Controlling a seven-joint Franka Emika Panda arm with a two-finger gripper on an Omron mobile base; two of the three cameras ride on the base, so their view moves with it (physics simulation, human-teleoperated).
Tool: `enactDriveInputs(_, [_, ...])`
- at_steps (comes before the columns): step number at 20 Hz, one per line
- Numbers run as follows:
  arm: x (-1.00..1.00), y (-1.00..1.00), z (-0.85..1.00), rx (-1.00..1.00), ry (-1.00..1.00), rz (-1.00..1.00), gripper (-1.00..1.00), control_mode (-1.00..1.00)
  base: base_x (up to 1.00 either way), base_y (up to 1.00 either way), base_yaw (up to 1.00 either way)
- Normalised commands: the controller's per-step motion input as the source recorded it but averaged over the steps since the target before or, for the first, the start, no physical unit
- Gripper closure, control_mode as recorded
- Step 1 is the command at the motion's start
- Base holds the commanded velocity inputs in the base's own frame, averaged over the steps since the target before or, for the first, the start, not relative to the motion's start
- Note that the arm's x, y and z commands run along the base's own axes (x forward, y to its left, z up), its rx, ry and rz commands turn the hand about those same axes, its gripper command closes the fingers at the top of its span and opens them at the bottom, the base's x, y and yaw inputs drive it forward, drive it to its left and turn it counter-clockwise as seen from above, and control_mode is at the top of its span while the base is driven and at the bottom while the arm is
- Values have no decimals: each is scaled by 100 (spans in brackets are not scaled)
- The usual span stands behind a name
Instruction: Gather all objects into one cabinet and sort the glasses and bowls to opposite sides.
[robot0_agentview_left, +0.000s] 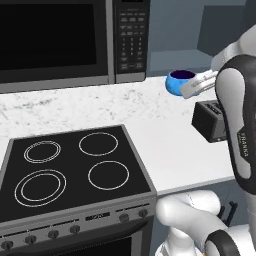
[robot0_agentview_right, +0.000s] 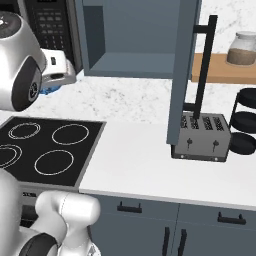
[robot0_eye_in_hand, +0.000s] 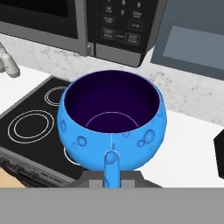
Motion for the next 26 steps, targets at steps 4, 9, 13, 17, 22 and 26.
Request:
enactDriveInputs(4, [-28, 0, -20, 2, -9, 0, 100, -100, 0, 0, 0])
enactDriveInputs(9, [-44, 0, -14, 0, -13, 0, 100, -100, 0, 0, 0])
enactDriveInputs(13, [-43, 0, -6, 0, -12, 0, 100, -100, 0, 0, 0])
enactDriveInputs(17, [-4, 0, 0, 0, 5, 0, 100, -100, 0, 0, 0])
enactDriveInputs(22, [0, 0, 0, 0, 0, 0, 100, -100, 0, 0, 0])
enactDriveInputs(26, [0, 0, 0, 0, 0, 0, 100, -100, 0, 0, 0])
